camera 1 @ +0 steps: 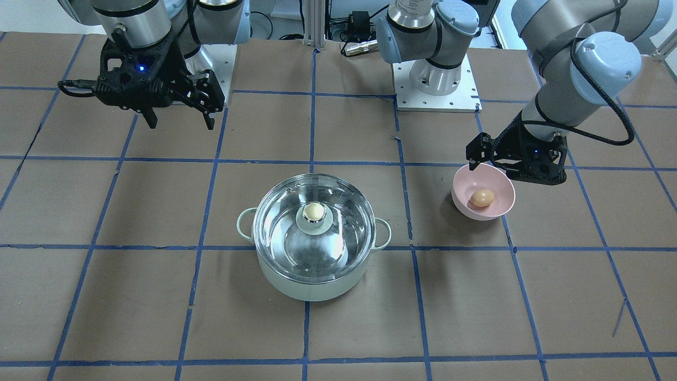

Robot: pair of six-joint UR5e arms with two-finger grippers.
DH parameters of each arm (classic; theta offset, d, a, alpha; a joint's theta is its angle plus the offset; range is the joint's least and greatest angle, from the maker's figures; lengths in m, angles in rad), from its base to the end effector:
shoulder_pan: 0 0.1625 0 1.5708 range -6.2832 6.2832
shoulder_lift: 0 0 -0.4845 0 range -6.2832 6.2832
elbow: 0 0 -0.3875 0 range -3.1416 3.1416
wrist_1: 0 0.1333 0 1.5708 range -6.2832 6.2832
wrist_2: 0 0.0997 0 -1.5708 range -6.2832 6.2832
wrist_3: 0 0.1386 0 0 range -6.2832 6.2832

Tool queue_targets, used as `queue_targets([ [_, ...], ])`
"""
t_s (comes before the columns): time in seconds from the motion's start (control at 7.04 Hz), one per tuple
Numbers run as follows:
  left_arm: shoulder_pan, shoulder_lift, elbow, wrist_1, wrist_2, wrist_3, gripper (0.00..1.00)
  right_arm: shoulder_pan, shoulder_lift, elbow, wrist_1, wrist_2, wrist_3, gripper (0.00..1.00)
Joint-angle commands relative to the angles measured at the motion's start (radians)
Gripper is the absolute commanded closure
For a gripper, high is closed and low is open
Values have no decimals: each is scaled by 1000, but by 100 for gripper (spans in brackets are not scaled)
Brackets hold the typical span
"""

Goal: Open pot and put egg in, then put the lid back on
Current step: 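Move the left gripper down toward the egg in the pink bowl, then lower the left gripper into the pink bowl around the egg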

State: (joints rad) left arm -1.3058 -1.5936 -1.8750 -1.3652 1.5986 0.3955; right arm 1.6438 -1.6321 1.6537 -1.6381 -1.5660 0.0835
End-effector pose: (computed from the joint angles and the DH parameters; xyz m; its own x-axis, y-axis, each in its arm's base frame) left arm -0.0044 -0.4780 0.3728 -0.9912 0.1305 0.0212 0.1321 0.9836 0.1224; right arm 0.1674 -0.4526 0.5038 -0.9999 0.0102 -0.0086 0.0106 0.9989 -0.0451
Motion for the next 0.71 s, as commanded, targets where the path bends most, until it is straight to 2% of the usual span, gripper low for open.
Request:
queue_targets([
  [0.0,19,1,-61,100,4,36,0,1,0,0,1,1,1,0],
  [0.28,20,1,-85,110,20,60,1,1,0,0,1,0,1,0],
  [0.43,26,3,-148,200,64,127,4,1,0,0,1,0,1,0],
  [0.57,28,3,-198,325,70,163,1,1,2,0,1,0,1,0],
])
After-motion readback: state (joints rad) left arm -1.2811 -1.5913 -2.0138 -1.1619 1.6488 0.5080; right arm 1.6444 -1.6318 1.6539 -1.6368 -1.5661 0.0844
